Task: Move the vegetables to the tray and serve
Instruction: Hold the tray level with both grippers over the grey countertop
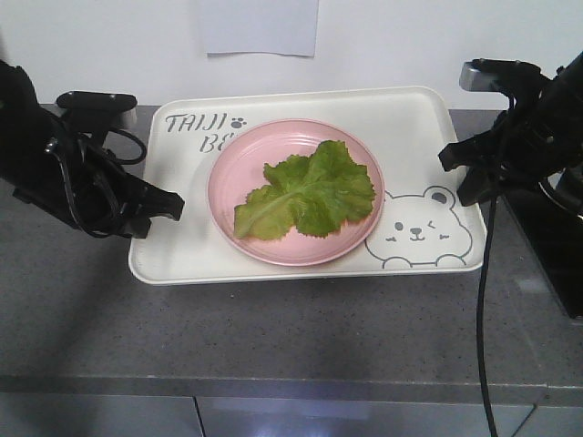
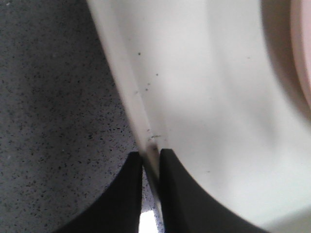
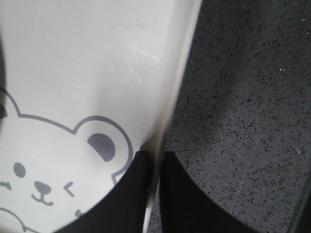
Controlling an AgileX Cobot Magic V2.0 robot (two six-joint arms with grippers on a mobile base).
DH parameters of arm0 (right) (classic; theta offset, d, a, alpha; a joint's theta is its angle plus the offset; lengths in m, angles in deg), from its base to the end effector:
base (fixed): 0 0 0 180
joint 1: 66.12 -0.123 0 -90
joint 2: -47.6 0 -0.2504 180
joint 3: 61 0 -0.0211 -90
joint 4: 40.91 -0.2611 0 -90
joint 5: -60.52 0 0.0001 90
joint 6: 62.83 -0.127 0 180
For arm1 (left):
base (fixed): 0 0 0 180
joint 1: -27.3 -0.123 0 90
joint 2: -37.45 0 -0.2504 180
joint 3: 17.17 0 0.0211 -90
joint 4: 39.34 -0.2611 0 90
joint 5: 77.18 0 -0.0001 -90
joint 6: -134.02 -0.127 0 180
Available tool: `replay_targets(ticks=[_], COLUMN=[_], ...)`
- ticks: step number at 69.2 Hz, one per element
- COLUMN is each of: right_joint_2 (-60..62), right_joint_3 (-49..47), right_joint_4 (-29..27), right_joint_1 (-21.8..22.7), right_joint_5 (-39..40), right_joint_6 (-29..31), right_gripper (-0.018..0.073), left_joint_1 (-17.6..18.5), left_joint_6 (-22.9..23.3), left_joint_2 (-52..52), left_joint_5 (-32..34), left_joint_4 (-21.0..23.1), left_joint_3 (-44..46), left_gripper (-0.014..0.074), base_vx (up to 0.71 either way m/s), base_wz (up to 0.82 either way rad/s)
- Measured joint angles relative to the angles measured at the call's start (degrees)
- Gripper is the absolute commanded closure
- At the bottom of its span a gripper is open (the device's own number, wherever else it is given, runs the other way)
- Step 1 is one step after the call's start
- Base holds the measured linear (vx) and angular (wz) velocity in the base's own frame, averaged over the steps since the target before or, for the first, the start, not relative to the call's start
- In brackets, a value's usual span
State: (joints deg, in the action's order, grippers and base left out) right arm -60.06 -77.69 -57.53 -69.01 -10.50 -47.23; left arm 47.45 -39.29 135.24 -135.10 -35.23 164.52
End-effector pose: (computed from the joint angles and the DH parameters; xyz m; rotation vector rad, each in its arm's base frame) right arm 0.3744 0.0533 0.2625 -0.3760 2.7526 0.3533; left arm 0.3272 -0.1283 0.2504 0.2848 2.6918 -0.2365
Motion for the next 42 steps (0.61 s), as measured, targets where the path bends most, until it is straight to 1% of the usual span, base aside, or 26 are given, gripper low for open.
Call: replay_targets(ticks=[42], right_joint_2=[0.0], right_joint_3=[0.0], right_joint_4=[0.0], right_joint_1=[0.0], right_joint_5=[0.0], right_joint_6=[0.0], right_gripper=[0.0565], left_joint_1=[0.0], left_joint_6=[0.0], left_joint_2=[0.0], left_joint_5=[0.0], left_joint_4=[0.0], left_joint_3=[0.0], left_gripper=[0.0602], base_vx=[0.01], base_wz=[0.01])
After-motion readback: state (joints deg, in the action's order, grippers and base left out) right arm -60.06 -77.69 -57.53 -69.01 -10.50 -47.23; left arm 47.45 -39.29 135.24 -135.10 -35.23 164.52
